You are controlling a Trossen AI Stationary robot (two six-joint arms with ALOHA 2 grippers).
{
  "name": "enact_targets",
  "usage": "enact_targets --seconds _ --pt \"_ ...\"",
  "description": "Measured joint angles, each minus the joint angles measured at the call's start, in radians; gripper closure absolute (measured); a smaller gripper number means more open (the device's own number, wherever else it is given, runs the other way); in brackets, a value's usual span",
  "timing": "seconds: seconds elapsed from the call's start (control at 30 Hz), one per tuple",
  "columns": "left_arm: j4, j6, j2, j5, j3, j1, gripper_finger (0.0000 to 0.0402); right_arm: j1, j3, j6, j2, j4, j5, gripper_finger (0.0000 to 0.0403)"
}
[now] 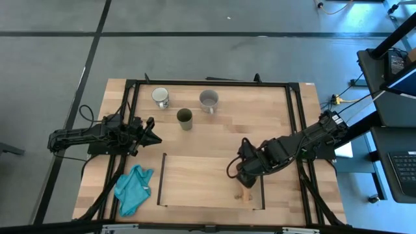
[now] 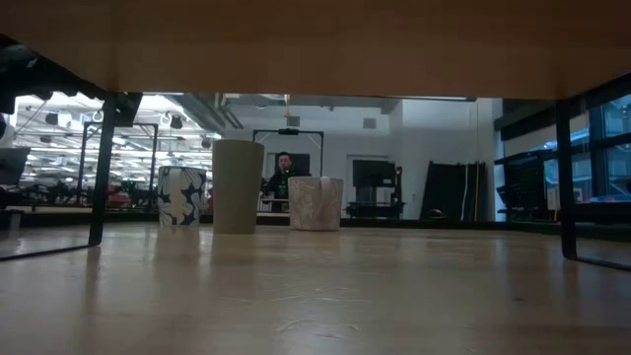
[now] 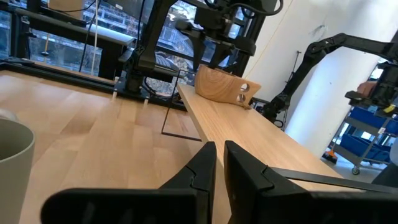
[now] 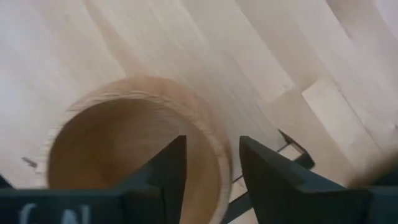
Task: Stack small to large cups/mugs on shelf
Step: Put the brown cup on the shelf
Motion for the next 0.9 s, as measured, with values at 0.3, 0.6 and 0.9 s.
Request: enact_targets --seconds 0.3,0.6,0.9 --pt "0.0 0.0 0.0 0.0 0.0 0.0 0.0374 -0.007 0.0 -0.045 0.0 0.022 -0.002 0.0302" --pt "0.0 0.0 0.0 0.0 0.0 0.0 0.0374 -0.025 0.0 -0.112 0.0 0.018 0.053 0.0299" --pt "0.0 0.0 0.0 0.0 0.0 0.0 0.0374 -0.029 0.0 -0.112 -0.012 0.005 0.04 0.0241"
